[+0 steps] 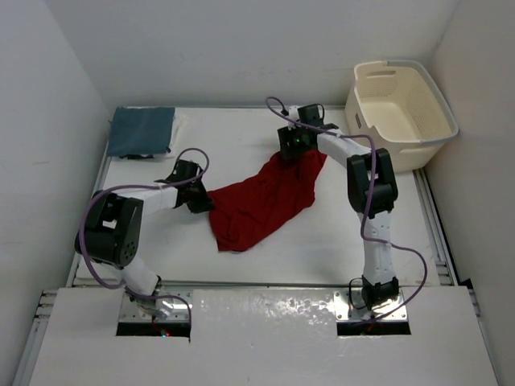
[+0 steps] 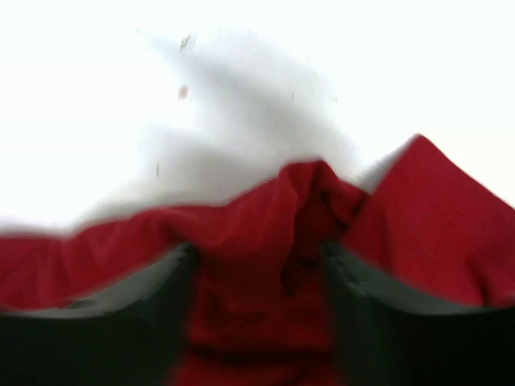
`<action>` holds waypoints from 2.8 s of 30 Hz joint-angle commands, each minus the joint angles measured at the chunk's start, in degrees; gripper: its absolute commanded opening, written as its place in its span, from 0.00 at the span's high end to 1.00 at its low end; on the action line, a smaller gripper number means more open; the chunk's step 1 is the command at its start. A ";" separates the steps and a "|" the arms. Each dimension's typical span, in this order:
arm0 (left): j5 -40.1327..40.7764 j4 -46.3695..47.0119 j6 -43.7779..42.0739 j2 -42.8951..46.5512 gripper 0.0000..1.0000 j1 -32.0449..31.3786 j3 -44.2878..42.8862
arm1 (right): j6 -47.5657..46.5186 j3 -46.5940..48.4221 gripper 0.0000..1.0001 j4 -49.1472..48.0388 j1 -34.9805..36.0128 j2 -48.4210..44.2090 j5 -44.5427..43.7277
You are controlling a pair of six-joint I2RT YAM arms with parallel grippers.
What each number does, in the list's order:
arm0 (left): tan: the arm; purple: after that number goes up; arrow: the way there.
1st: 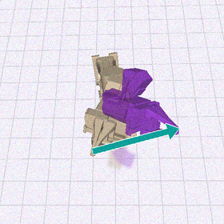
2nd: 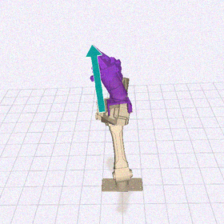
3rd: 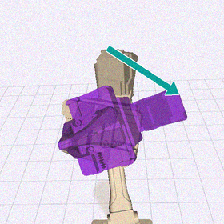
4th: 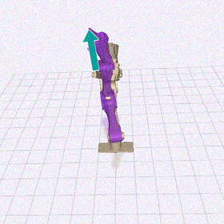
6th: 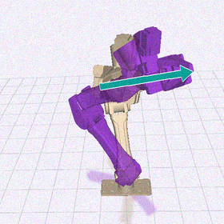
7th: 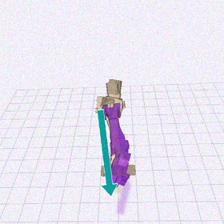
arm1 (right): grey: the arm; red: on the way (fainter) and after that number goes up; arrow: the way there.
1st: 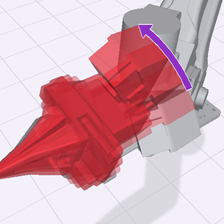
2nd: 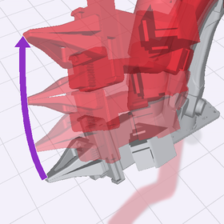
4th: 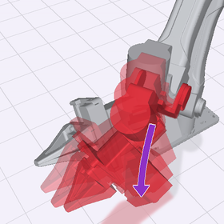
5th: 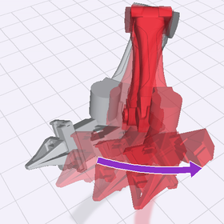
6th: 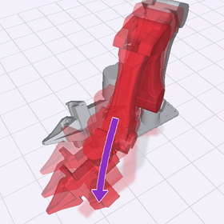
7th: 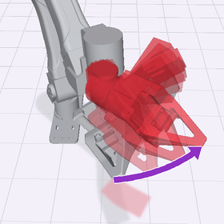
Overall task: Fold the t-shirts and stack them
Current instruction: Move the tshirt to the center of the board, then flatten out the tshirt
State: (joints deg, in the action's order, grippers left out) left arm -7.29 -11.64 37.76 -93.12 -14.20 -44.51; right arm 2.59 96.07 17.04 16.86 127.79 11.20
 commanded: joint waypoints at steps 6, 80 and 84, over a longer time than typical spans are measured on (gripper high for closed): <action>4.91 -2.07 -2.77 5.66 1.00 -0.30 -7.60 | 4.71 -0.70 1.00 -6.48 0.80 -4.02 -2.49; 16.16 -8.93 1.62 15.69 0.00 10.33 -12.10 | -11.64 -32.86 0.01 14.52 37.43 -37.97 -9.89; 17.13 -8.14 3.54 15.69 0.00 10.68 -10.43 | -11.38 -35.16 0.01 12.41 45.44 -34.02 -10.66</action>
State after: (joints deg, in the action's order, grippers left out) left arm 9.69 -22.09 39.90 -79.22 -3.22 -55.55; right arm -7.57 61.60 31.35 59.88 92.51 2.22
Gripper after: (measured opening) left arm 0.996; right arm 0.992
